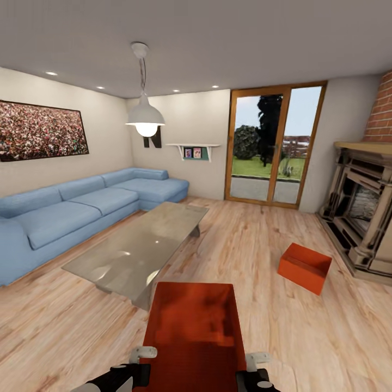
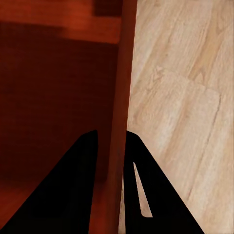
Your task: Move the two storage containers from the living room to the garage. In the garage, place one container on the floor and stack the other container on top of it (either order is fine).
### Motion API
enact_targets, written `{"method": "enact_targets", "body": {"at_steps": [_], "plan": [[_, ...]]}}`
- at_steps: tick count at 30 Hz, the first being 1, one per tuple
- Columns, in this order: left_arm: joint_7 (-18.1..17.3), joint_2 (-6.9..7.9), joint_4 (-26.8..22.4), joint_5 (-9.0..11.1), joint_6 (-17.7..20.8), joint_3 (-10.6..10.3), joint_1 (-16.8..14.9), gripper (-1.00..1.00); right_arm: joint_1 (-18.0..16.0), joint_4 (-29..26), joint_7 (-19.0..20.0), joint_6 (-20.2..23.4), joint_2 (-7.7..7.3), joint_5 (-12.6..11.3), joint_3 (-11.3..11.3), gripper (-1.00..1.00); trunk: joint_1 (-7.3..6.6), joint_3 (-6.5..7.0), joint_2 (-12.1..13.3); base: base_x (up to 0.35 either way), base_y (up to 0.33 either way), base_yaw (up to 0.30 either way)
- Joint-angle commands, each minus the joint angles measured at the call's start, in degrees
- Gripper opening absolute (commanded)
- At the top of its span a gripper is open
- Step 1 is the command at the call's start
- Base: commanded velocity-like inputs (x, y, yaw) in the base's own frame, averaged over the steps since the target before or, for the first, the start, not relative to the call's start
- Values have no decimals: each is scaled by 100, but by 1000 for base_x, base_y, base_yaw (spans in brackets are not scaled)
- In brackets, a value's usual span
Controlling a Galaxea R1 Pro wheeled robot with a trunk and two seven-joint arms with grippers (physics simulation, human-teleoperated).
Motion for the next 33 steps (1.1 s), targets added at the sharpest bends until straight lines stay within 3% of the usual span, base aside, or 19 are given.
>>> {"method": "enact_targets", "body": {"at_steps": [1,8,20,33], "plan": [[67,4,-6,-48,26,2,-6,-100,-4,11,-81,-36,-33,-101,46,-100,0,-7,-5,0,0,269],[67,5,-6,-48,26,2,-6,-100,-4,11,-81,-30,-39,-101,46,-100,0,-7,-5,0,0,239],[67,1,-6,-48,32,2,-6,-100,-4,11,-81,-27,-41,-101,46,-100,0,-7,-5,-9,0,16],[51,5,-6,-48,28,2,-6,-100,-4,11,-81,-1,-33,-101,46,-100,0,-7,-5,-243,0,56]]}}
